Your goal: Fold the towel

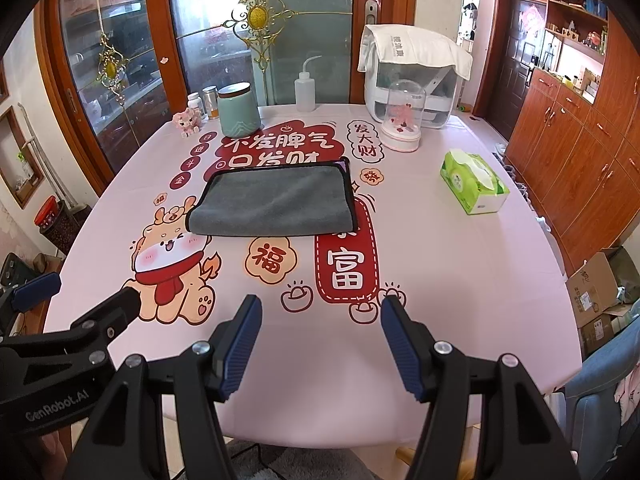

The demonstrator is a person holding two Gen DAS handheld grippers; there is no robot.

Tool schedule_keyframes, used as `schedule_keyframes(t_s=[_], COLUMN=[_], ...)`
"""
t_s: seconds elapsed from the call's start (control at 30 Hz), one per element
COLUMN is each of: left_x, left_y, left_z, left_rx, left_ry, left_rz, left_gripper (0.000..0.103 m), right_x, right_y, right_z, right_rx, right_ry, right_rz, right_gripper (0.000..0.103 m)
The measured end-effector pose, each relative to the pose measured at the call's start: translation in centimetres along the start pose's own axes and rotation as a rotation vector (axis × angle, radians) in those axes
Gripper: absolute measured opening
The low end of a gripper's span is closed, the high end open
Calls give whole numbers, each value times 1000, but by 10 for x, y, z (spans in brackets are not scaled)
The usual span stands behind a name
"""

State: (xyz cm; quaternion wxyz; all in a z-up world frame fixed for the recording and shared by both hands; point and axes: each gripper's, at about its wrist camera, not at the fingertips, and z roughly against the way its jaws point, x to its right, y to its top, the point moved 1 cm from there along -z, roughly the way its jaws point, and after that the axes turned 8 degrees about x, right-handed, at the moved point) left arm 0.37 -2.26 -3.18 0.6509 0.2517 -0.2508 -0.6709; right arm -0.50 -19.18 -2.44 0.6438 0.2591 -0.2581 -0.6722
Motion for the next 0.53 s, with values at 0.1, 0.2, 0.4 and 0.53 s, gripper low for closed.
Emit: schedule_keyframes(t_s=[0.1,0.2,0.4,0.53], left_x=[-3,-4,-6,-8], left_y=[1,1,3,4], left_z=[-1,-1,-1,-1], left_rx=[-2,1,-1,-8], left_ry=[-5,-7,-9,-13], left_rz=[-1,-2,-6,-9], left_gripper=[103,103,103,103], right_x=[0,0,-1,-1], right_y=[0,0,0,1], right_z=[0,0,-1,-1], right_rx=[0,-1,-2,-2], right_ry=[0,0,-2,-1], right_rz=[0,0,0,0], right_gripper=[62,62,62,62])
